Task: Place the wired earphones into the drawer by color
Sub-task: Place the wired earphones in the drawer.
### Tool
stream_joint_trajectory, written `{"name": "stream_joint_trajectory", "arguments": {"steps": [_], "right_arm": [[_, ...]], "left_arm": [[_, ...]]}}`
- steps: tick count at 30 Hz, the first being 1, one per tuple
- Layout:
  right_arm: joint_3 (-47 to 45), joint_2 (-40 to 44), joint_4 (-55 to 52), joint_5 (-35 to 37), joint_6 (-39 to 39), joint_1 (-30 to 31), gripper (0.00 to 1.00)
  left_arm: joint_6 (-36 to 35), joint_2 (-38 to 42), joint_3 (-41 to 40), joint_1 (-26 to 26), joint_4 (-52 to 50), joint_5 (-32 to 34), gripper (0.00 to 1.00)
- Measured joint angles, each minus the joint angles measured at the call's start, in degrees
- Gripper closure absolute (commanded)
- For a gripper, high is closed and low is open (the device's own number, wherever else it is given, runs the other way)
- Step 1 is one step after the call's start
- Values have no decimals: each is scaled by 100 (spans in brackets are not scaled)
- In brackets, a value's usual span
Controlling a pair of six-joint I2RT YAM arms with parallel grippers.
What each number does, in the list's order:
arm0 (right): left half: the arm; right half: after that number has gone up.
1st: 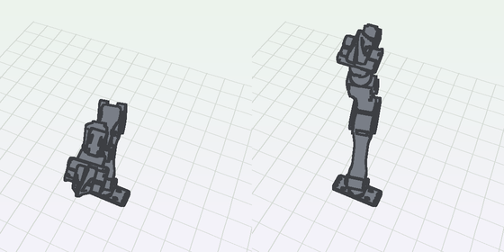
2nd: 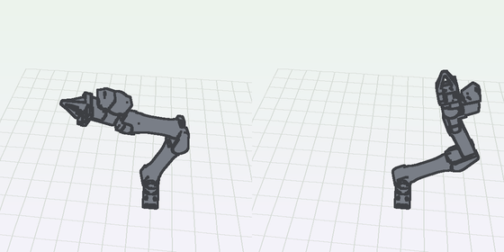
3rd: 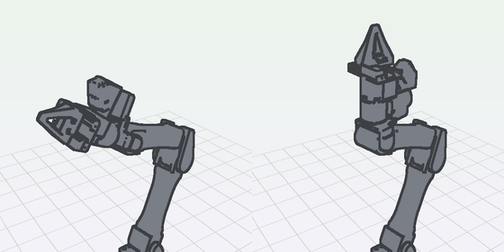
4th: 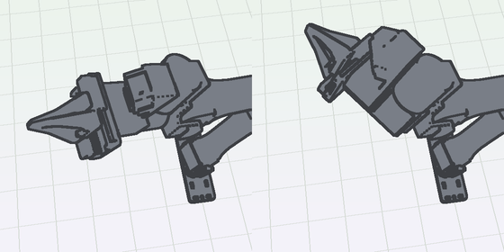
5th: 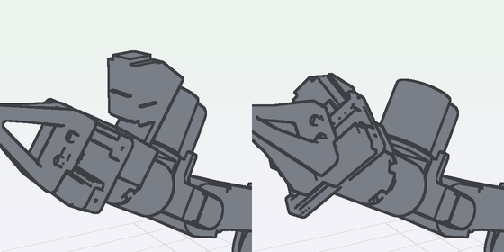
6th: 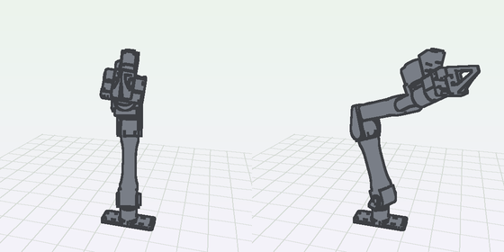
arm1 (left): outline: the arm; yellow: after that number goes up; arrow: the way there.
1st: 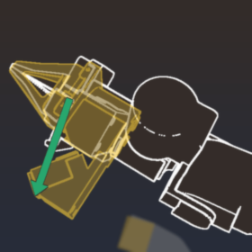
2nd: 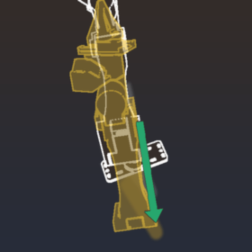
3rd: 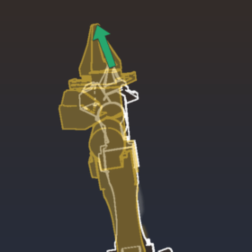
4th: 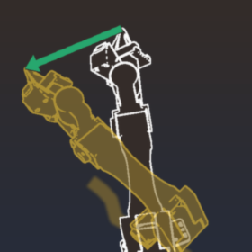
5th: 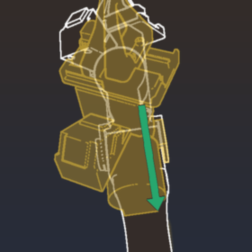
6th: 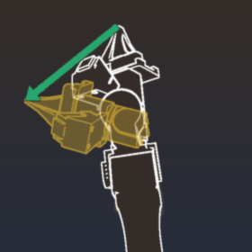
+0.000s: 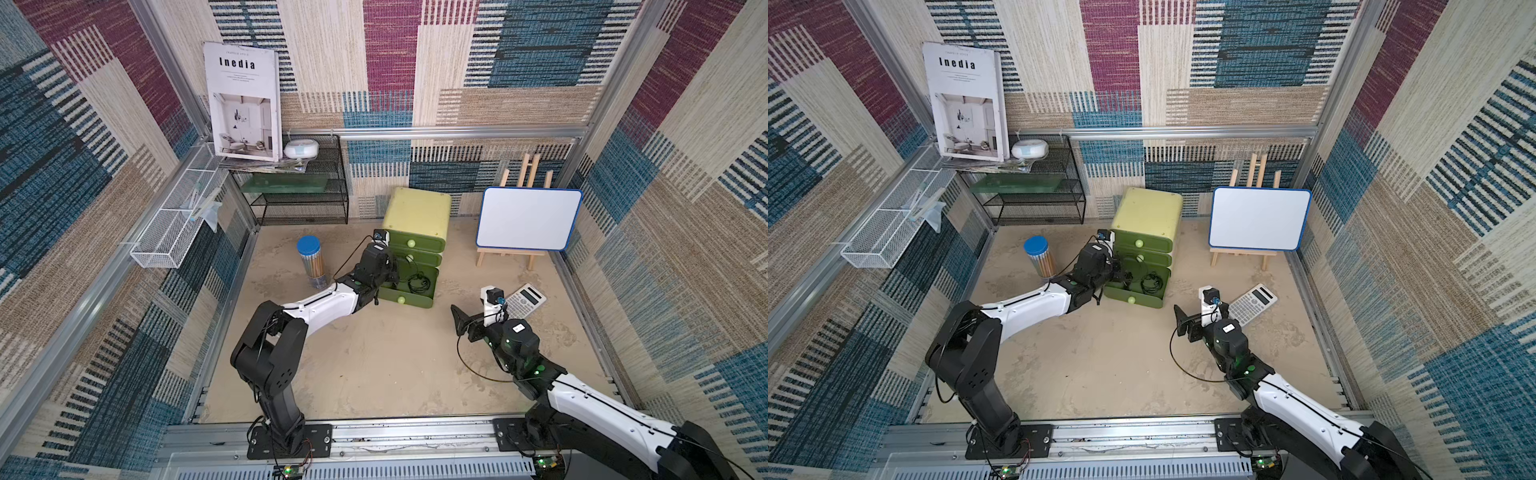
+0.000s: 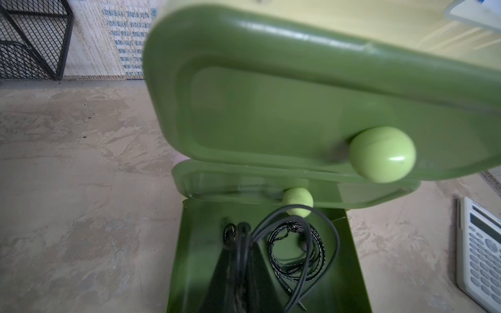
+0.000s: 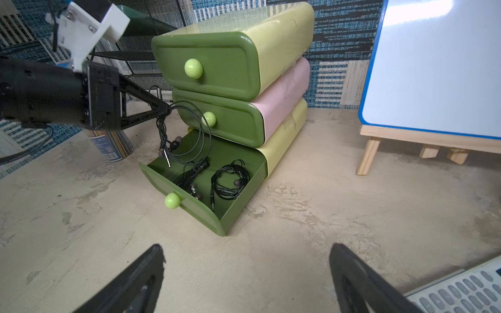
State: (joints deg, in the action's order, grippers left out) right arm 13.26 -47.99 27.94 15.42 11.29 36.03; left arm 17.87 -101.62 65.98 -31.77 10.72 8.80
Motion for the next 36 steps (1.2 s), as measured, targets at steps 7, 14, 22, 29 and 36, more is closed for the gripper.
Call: {"name": "stream_joint_trajectory", "arguments": {"steps": [7, 14, 22, 29, 36], "right_arm": [[0, -15, 13, 20, -2, 0, 2], [-9, -33, 17, 22, -4, 0, 2], [-11, -33, 17, 22, -4, 0, 2], [-9, -31, 17, 66, 4, 0, 2], [94, -120, -55, 190, 133, -42, 1]], "left_arm": [[116, -144, -133, 11, 144, -192, 100], [269, -219, -339, 13, 166, -422, 100], [308, -271, -262, 13, 37, -577, 71], [321, 164, -157, 13, -367, -597, 39], [496, 866, -487, 11, -702, -632, 21]]}}
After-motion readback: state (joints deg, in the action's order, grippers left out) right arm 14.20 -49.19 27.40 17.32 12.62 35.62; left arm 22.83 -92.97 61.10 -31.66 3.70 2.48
